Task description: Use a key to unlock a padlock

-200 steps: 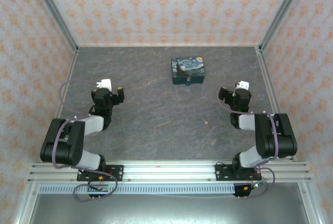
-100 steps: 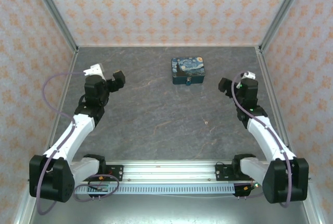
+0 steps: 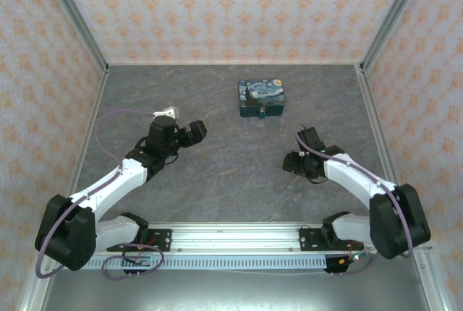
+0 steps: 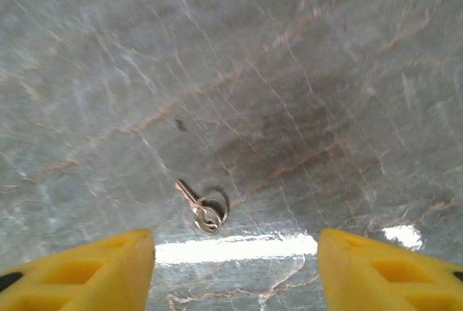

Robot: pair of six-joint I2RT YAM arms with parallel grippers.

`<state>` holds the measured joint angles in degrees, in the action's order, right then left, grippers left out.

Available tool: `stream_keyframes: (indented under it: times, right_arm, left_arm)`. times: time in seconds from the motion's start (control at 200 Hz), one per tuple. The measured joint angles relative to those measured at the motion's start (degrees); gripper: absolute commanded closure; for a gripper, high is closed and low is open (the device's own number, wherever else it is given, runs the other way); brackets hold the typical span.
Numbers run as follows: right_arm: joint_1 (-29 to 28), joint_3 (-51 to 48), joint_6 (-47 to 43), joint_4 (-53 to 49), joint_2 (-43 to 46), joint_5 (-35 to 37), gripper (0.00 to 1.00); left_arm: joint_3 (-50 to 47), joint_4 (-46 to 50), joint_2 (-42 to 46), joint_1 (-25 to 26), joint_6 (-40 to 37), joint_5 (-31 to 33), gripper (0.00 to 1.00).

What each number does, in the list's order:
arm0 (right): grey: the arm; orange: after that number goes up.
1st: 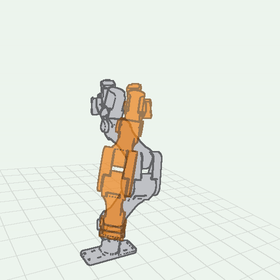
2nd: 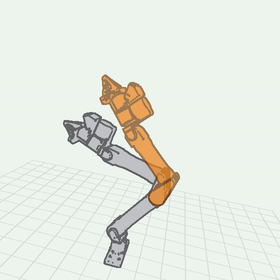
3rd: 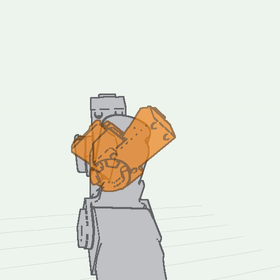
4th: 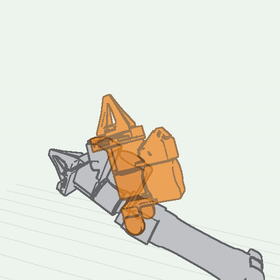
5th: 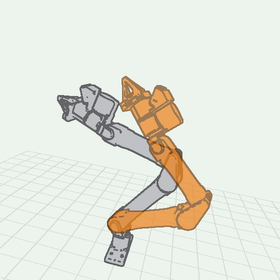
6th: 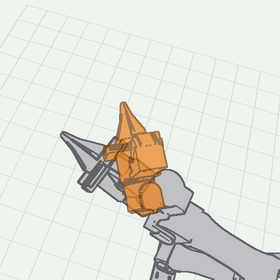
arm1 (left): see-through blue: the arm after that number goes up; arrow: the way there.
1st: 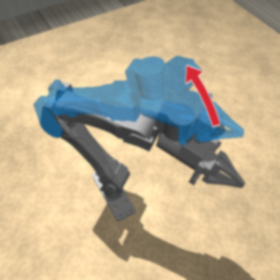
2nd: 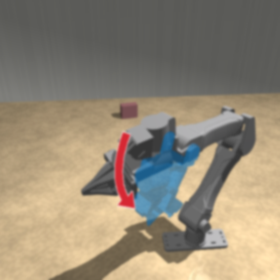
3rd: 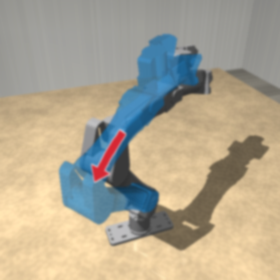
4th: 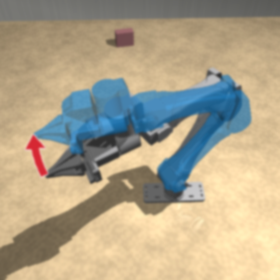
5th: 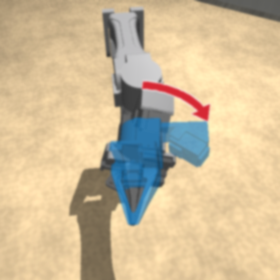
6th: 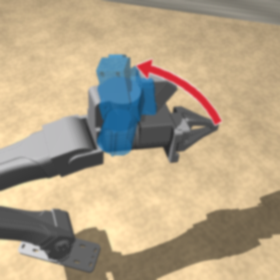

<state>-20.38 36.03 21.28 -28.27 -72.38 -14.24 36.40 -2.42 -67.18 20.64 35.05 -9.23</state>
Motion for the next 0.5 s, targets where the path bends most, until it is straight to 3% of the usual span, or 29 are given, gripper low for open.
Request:
stream_keyframes:
  times: [0.5]
  right_arm:
    - [-1.5, 4.9, -2.4, -0.2, -10.0, -2.3, 0.67]
  left_arm:
    - [0.0, 0.2, -0.1, 0.0, 0.0, 1.1, 0.0]
